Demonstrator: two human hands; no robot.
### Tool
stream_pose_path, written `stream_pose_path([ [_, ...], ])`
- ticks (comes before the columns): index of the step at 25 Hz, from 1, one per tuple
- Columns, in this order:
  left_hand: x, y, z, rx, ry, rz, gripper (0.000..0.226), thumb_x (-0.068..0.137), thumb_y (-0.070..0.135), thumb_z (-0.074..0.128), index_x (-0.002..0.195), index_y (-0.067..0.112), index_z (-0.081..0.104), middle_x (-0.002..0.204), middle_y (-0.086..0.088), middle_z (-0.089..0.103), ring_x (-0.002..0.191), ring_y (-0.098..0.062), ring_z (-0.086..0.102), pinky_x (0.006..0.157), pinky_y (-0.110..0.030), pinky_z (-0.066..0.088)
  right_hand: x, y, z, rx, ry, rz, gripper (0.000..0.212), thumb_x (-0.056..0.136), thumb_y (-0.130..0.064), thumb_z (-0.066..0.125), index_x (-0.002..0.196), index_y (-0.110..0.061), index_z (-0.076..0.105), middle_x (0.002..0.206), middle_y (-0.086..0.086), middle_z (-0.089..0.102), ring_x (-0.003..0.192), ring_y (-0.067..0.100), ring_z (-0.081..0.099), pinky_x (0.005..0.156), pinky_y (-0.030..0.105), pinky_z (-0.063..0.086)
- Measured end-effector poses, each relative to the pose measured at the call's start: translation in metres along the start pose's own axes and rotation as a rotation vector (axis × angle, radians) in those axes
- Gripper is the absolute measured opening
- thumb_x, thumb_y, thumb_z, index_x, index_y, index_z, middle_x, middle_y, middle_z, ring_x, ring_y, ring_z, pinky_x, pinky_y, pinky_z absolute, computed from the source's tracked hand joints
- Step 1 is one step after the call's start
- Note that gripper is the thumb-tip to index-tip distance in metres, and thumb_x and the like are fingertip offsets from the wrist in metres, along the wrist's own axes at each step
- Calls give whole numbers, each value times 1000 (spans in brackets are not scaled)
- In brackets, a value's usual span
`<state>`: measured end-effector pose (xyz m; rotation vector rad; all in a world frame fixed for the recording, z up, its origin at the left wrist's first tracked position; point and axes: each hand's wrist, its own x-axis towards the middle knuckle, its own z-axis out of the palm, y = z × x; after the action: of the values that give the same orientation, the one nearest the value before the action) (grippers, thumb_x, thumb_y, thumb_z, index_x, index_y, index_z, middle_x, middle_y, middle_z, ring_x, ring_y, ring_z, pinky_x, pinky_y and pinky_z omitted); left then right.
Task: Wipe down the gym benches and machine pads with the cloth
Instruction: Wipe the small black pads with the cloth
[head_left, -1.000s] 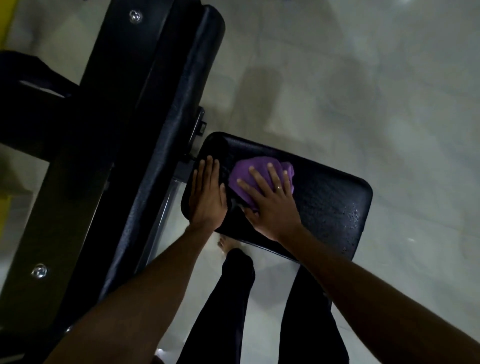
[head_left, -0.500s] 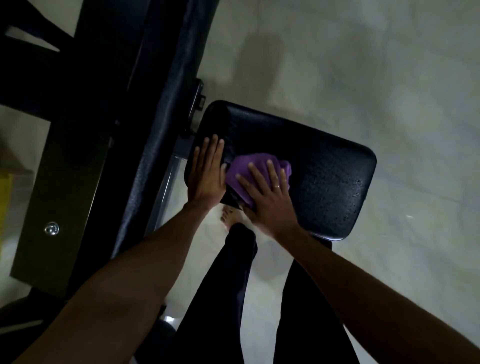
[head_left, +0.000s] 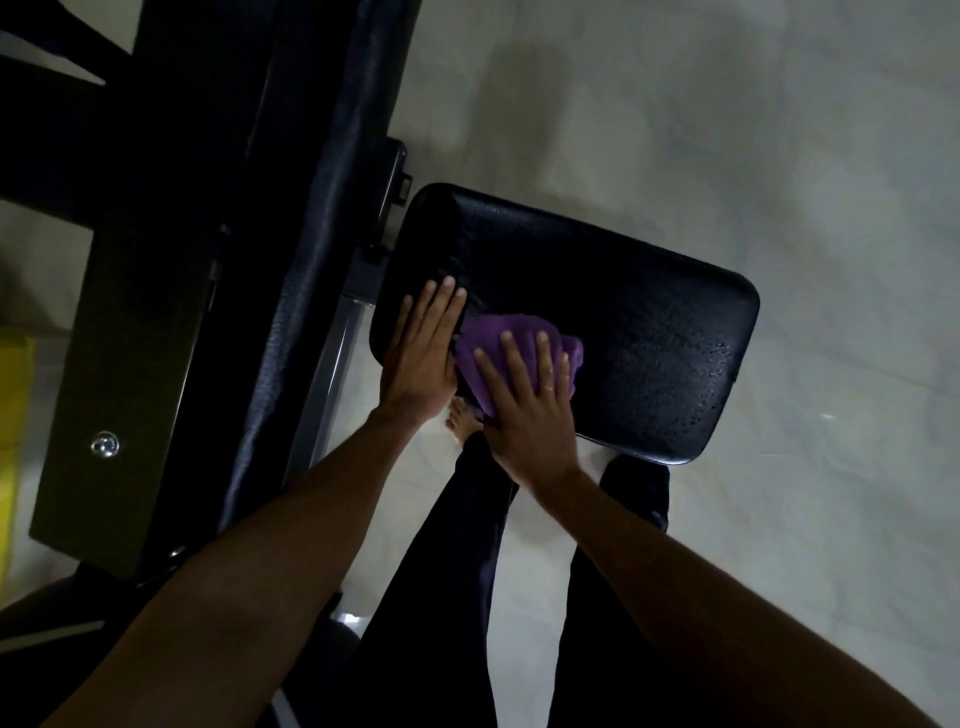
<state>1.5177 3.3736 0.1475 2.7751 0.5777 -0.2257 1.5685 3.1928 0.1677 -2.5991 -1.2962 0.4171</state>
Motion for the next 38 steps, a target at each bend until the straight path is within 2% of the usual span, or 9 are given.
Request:
stream_pose_path([
  [2, 1, 2, 1, -1, 11, -21, 57, 105, 28, 27, 158, 11, 21, 167, -8, 15, 155, -23, 8, 126, -46, 10, -20, 38, -5, -88, 19, -130, 78, 90, -50, 54, 160, -24, 30, 168, 14, 21, 154, 44, 10, 122, 66, 13],
  [5, 2, 3, 1, -15, 18, -42, 56, 105, 27, 24, 159, 13, 19, 167, -7, 14, 156, -22, 6, 126, -46, 9, -46, 74, -18, -130, 42, 19, 88, 84, -42, 71, 159, -21, 32, 167, 16, 22, 153, 46, 11, 123, 65, 10],
  [9, 0, 3, 5, -3, 26, -37, 57, 105, 31, 25, 159, 13, 17, 168, -7, 14, 155, -23, 8, 125, -49, 14, -18, 15, -6, -70, 35, 182, 75, 92, -41, 51, 161, -20, 28, 169, 16, 15, 153, 49, 7, 120, 70, 5],
  [13, -1, -4, 9, 4, 11, 15, 73, 100, 49, 37, 159, 9, 20, 166, -9, 10, 155, -26, 10, 126, -48, 10, 29, -16, 8, -60, -17, 7, 90, 89, -48, 70, 162, -22, 23, 169, 13, 13, 155, 43, 6, 123, 64, 3],
  [18, 1, 8, 5, -55, 56, -58, 56, 103, 23, 28, 157, 9, 27, 166, -9, 21, 155, -25, 11, 126, -49, 10, -24, 66, -20, -90, 28, -127, 84, 87, -53, 67, 159, -22, 34, 167, 12, 25, 154, 43, 14, 123, 63, 13],
  [25, 16, 33, 9, -88, 122, -68, 53, 106, 27, 26, 156, 13, 32, 163, -8, 29, 153, -26, 19, 125, -51, 12, 60, 86, -51, -45, 39, 376, 77, 89, -53, 48, 160, -29, 29, 168, 10, 20, 154, 46, 6, 123, 62, -3],
  [32, 16, 35, 14, 10, 86, -80, 58, 106, 33, 21, 161, 15, 17, 169, -6, 10, 156, -24, 4, 126, -50, 6, -16, 94, -46, -146, -77, -79, 80, 88, -46, 59, 160, -29, 29, 169, 9, 19, 156, 39, 4, 125, 60, 4],
  [35, 15, 35, 14, 12, 99, -79, 58, 105, 31, 25, 161, 14, 18, 168, -7, 12, 156, -26, 7, 125, -51, 8, -4, 131, -62, -193, -92, 94, 90, 85, -65, 56, 162, -31, 23, 170, 7, 14, 156, 39, -2, 124, 55, -11],
  [38, 18, 41, 12, -14, 127, -93, 57, 104, 27, 29, 158, 12, 26, 166, -8, 22, 154, -28, 14, 125, -53, 9, 60, 108, -62, -73, -44, 460, 85, 90, -60, 52, 162, -36, 14, 171, 6, 5, 155, 40, -7, 123, 60, -9],
])
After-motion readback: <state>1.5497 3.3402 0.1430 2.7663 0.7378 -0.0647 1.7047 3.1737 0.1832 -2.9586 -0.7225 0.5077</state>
